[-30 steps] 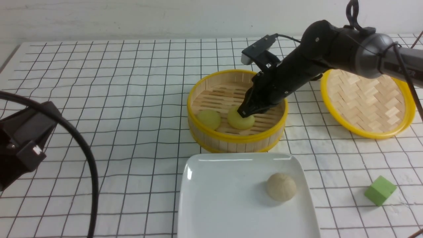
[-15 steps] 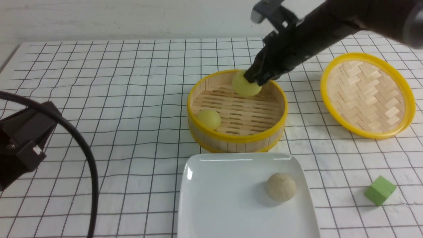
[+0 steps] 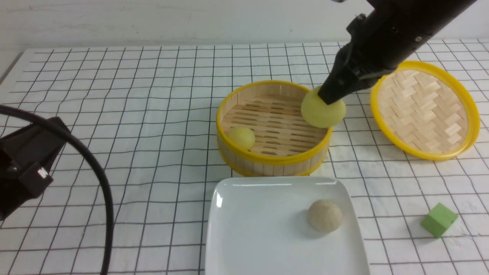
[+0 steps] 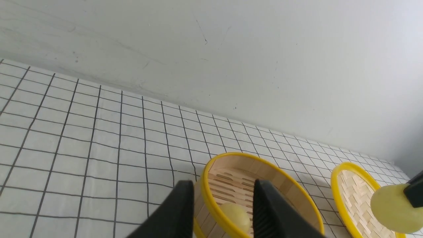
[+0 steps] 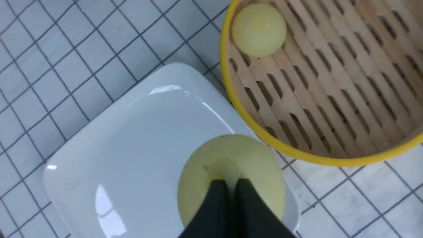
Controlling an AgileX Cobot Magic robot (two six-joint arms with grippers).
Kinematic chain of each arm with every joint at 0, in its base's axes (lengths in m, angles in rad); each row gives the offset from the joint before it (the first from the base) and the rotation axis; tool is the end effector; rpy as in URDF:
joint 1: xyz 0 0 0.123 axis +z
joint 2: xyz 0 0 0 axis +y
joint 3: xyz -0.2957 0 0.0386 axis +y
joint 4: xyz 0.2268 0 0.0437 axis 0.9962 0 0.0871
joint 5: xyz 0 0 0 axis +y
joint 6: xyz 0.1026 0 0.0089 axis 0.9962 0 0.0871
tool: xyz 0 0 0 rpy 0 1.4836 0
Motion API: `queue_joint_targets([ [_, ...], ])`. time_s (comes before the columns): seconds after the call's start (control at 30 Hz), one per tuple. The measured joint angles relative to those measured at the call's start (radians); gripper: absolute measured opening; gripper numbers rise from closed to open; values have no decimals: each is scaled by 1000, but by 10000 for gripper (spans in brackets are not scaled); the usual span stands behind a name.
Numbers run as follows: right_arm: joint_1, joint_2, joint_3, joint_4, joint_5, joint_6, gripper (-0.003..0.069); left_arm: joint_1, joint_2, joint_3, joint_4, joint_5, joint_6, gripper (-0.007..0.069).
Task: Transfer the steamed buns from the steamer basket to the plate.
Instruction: Use the right arm to put the steamed stuffed bun into the plate
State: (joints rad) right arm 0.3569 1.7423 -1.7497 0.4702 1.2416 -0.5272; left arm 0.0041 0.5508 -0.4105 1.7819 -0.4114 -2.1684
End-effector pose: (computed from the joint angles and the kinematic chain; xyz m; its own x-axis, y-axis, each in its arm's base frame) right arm 0.3184 0.1658 0.3698 -0.6082 -0.5704 -0.5521 -0.7608 0.6172 0.2005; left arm 0.0929 -0.0398 0.3086 -0.2720 -0.3322 -0.9032 0.3058 0.8600 -0.4084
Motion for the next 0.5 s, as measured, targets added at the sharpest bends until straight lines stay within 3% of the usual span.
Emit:
queue_joint_targets([
  [0.3,0,13,123,75,-2,16,15,0,0,0,0,-3,0,283],
  [0.5,0,77,291,106,-16,-83,16,0,0,0,0,-3,0,283],
])
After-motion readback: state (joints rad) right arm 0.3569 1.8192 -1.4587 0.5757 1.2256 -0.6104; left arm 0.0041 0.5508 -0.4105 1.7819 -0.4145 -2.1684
